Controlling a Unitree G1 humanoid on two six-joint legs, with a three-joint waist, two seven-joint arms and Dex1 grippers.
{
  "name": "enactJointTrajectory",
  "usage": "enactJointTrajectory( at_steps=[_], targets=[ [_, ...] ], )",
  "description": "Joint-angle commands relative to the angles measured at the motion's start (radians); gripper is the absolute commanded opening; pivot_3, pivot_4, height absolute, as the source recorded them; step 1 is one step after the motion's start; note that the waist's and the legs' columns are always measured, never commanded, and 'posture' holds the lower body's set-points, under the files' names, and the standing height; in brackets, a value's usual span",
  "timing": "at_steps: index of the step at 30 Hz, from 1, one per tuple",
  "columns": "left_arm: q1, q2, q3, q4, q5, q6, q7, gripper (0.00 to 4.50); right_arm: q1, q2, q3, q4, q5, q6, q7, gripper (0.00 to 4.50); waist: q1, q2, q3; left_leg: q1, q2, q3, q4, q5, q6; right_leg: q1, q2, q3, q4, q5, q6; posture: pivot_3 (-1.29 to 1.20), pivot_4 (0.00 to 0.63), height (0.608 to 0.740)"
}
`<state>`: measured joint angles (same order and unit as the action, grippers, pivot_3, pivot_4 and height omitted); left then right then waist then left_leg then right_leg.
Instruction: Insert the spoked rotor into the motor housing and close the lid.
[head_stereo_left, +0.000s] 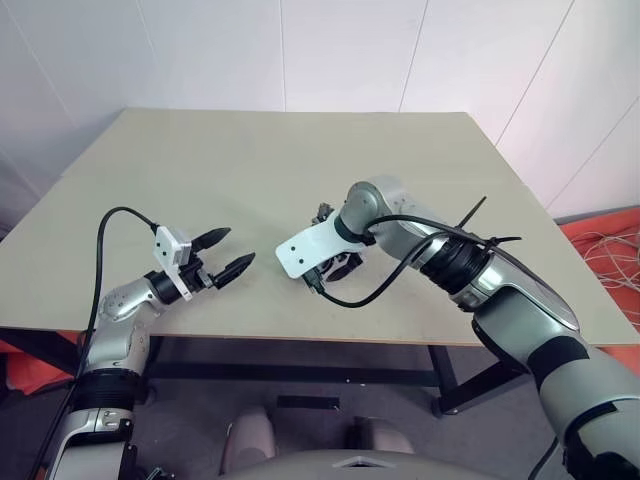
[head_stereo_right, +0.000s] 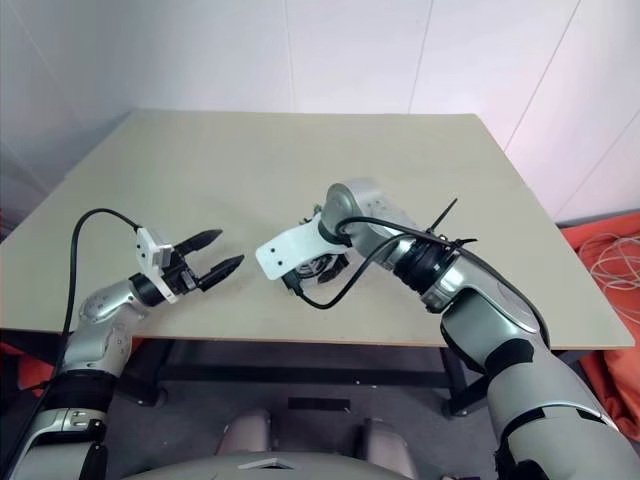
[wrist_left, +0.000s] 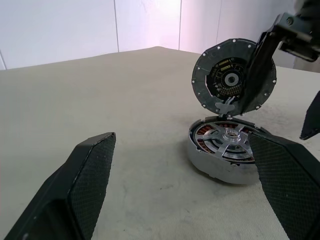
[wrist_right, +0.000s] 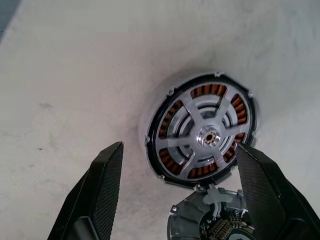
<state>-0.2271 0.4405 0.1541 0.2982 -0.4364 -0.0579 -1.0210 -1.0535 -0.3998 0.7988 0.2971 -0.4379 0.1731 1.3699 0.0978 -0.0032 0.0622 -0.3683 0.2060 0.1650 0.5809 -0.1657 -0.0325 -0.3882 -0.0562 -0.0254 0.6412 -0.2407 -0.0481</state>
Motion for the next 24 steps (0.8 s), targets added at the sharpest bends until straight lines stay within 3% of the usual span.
enactJointTrajectory(
  at_steps=[1,14,17,24],
  targets=[
    [-0.014,0.005,0.006,-0.045,-0.006,-0.006,0.003,4.5,-0.013,0.011,0.002,0.045,-0.027,-0.052,-0.007,3.99,-0.001,0.0,0.0,0.0,0.0,0.0,0.0,0.0,0.0,0.0,0.0,0.0,0.0,0.0,0.0,0.0,0.0,0.74],
    [-0.003,0.005,0.007,-0.096,-0.01,0.022,0.025,4.5,-0.008,-0.013,-0.014,0.117,-0.068,-0.211,0.029,3.99,-0.001,0.0,0.0,0.0,0.0,0.0,0.0,0.0,0.0,0.0,0.0,0.0,0.0,0.0,0.0,0.0,0.0,0.74],
    [-0.005,0.004,0.005,-0.102,-0.01,0.026,0.028,4.5,0.007,-0.01,-0.016,0.093,-0.066,-0.205,0.047,3.37,-0.001,0.0,0.0,0.0,0.0,0.0,0.0,0.0,0.0,0.0,0.0,0.0,0.0,0.0,0.0,0.0,0.0,0.74],
    [-0.006,0.003,0.004,-0.102,-0.009,0.025,0.03,4.5,0.021,0.012,-0.018,0.1,-0.085,-0.177,0.037,0.95,-0.001,0.0,0.0,0.0,0.0,0.0,0.0,0.0,0.0,0.0,0.0,0.0,0.0,0.0,0.0,0.0,0.0,0.74]
  ],
)
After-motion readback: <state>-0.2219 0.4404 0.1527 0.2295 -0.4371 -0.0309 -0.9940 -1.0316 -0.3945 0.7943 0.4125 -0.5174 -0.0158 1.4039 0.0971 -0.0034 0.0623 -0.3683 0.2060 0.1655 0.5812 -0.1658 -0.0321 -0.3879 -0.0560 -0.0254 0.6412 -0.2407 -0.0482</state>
